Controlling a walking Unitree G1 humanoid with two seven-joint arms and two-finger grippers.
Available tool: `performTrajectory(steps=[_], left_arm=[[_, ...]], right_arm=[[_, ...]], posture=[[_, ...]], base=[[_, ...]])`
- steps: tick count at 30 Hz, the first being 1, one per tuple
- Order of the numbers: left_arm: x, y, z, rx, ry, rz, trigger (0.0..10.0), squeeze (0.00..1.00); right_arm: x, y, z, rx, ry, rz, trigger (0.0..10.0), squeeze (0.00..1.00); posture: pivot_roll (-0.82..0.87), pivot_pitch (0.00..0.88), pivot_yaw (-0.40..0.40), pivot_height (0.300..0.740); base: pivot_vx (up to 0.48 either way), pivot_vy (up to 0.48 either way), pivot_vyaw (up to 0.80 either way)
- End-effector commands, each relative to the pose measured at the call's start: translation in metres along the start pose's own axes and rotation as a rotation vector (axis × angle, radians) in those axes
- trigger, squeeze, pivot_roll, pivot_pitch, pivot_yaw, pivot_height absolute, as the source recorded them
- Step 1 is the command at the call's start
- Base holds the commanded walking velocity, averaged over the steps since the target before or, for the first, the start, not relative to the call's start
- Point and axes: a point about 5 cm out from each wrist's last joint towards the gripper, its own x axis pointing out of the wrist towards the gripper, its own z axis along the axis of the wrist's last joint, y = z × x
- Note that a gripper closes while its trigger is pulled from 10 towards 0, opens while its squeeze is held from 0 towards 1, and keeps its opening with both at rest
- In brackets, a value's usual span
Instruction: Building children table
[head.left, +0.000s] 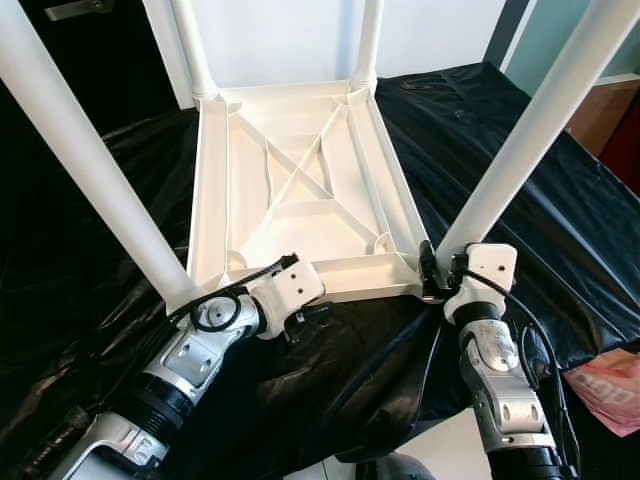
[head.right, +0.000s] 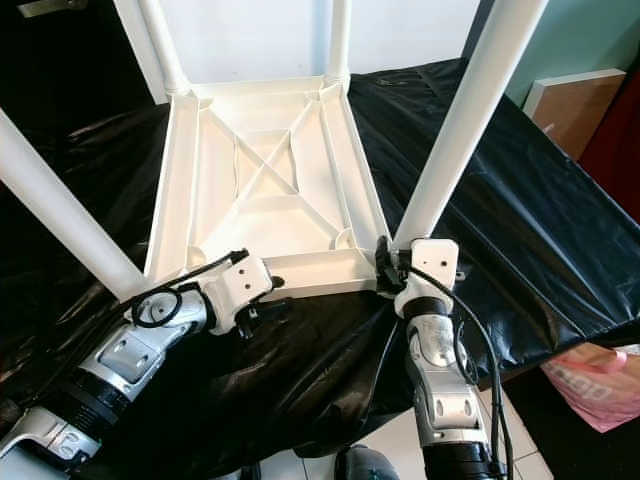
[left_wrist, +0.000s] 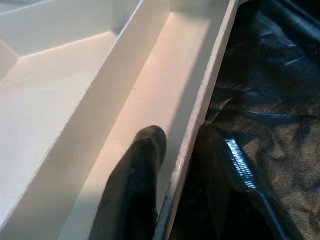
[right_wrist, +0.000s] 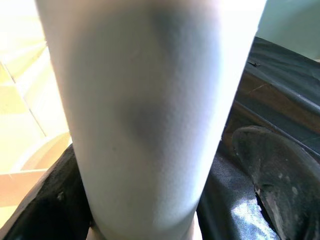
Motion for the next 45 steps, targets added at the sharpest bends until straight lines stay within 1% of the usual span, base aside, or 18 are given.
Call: performTrajectory(steps=[1, 6, 11, 12, 14, 19, 20, 21, 23, 26, 27, 28, 29, 34, 38, 40, 41, 45], left_arm=[[-0.005, -0.001, -0.016, -0.048, 0.065, 0.038, 0.0, 0.00], [-0.013, -0.003, -0.017, -0.069, 0.068, 0.027, 0.0, 0.00], [-0.026, -0.015, -0.018, -0.115, 0.067, -0.053, 0.0, 0.00], [-0.026, -0.015, -0.018, -0.115, 0.067, -0.053, 0.0, 0.00], [-0.033, -0.020, -0.019, -0.138, 0.073, -0.080, 0.0, 0.00], [-0.040, -0.021, -0.020, -0.152, 0.086, -0.089, 0.0, 0.00], [-0.048, -0.023, -0.020, -0.168, 0.090, -0.097, 0.0, 0.00], [-0.048, -0.023, -0.020, -0.168, 0.090, -0.097, 0.0, 0.00], [-0.057, -0.023, -0.019, -0.179, 0.091, -0.104, 0.0, 0.00], [-0.060, -0.023, -0.019, -0.186, 0.091, -0.105, 0.0, 0.00], [-0.070, -0.018, -0.021, -0.193, 0.114, -0.083, 0.0, 0.00], [-0.070, -0.018, -0.021, -0.193, 0.114, -0.083, 0.0, 0.00], [-0.076, -0.018, -0.020, -0.196, 0.123, -0.085, 0.0, 0.00], [-0.078, -0.028, -0.016, -0.216, 0.110, -0.119, 0.0, 0.00], [-0.081, -0.041, -0.014, -0.240, 0.111, -0.167, 0.0, 0.00], [-0.082, -0.044, -0.014, -0.250, 0.111, -0.173, 0.0, 0.00], [-0.085, -0.047, -0.016, -0.268, 0.122, -0.183, 0.0, 0.00], [-0.092, -0.053, -0.019, -0.294, 0.147, -0.198, 0.0, 0.00]], right_arm=[[0.000, -0.005, -0.005, 0.001, 0.025, -0.014, 10.0, 0.00], [0.002, -0.004, -0.006, 0.007, 0.032, 0.020, 10.0, 0.00], [0.010, 0.002, -0.006, 0.010, 0.043, 0.117, 10.0, 0.00], [0.010, 0.002, -0.006, 0.010, 0.043, 0.117, 10.0, 0.00], [0.015, 0.004, -0.005, 0.006, 0.038, 0.148, 10.0, 0.00], [0.021, 0.007, -0.004, -0.007, 0.031, 0.180, 10.0, 0.00], [0.025, 0.010, -0.002, -0.009, 0.024, 0.224, 10.0, 0.00], [0.025, 0.010, -0.002, -0.009, 0.024, 0.224, 10.0, 0.00], [0.028, 0.017, -0.002, -0.018, 0.018, 0.295, 10.0, 0.00], [0.029, 0.019, -0.002, -0.019, 0.020, 0.315, 10.0, 0.00], [0.032, 0.025, -0.003, -0.042, 0.022, 0.393, 10.0, 0.00], [0.032, 0.025, -0.003, -0.042, 0.022, 0.393, 10.0, 0.00], [0.036, 0.030, -0.003, -0.060, 0.021, 0.441, 10.0, 0.00], [0.044, 0.033, -0.001, -0.057, 0.016, 0.457, 10.0, 0.00], [0.051, 0.037, -0.001, -0.065, 0.014, 0.485, 10.0, 0.00], [0.052, 0.038, -0.001, -0.064, 0.012, 0.499, 10.0, 0.00], [0.052, 0.042, -0.002, -0.063, 0.014, 0.528, 10.0, 0.00], [0.052, 0.048, -0.005, -0.068, 0.020, 0.564, 10.0, 0.00]], posture=[[-0.02, 0.150, -0.021, 0.740], [-0.02, 0.153, -0.020, 0.740], [-0.01, 0.155, -0.019, 0.740], [-0.01, 0.155, -0.019, 0.740], [-0.01, 0.154, -0.020, 0.740], [0.00, 0.150, -0.020, 0.740], [0.01, 0.148, -0.022, 0.740], [0.01, 0.148, -0.022, 0.740], [0.01, 0.146, -0.019, 0.740], [0.01, 0.146, -0.019, 0.740], [0.02, 0.147, -0.021, 0.740], [0.02, 0.147, -0.021, 0.740], [0.02, 0.148, -0.020, 0.740], [0.02, 0.149, -0.019, 0.740], [0.03, 0.151, -0.021, 0.740], [0.03, 0.151, -0.021, 0.740], [0.03, 0.155, -0.024, 0.740], [0.04, 0.157, -0.026, 0.740]], base=[[0.000, 0.000, 0.00], [0.000, 0.000, 0.00], [0.000, 0.000, 0.00], [0.000, 0.000, 0.00], [0.000, 0.000, 0.00], [0.000, 0.000, 0.00], [0.000, 0.000, 0.00], [0.000, 0.000, 0.00], [0.000, 0.000, 0.00], [0.000, 0.000, 0.00], [0.000, 0.000, 0.00], [0.000, 0.000, 0.00], [0.000, 0.000, 0.00], [0.000, 0.000, 0.00], [0.000, 0.000, 0.00], [0.000, 0.000, 0.00], [0.000, 0.000, 0.00], [0.000, 0.000, 0.00]])
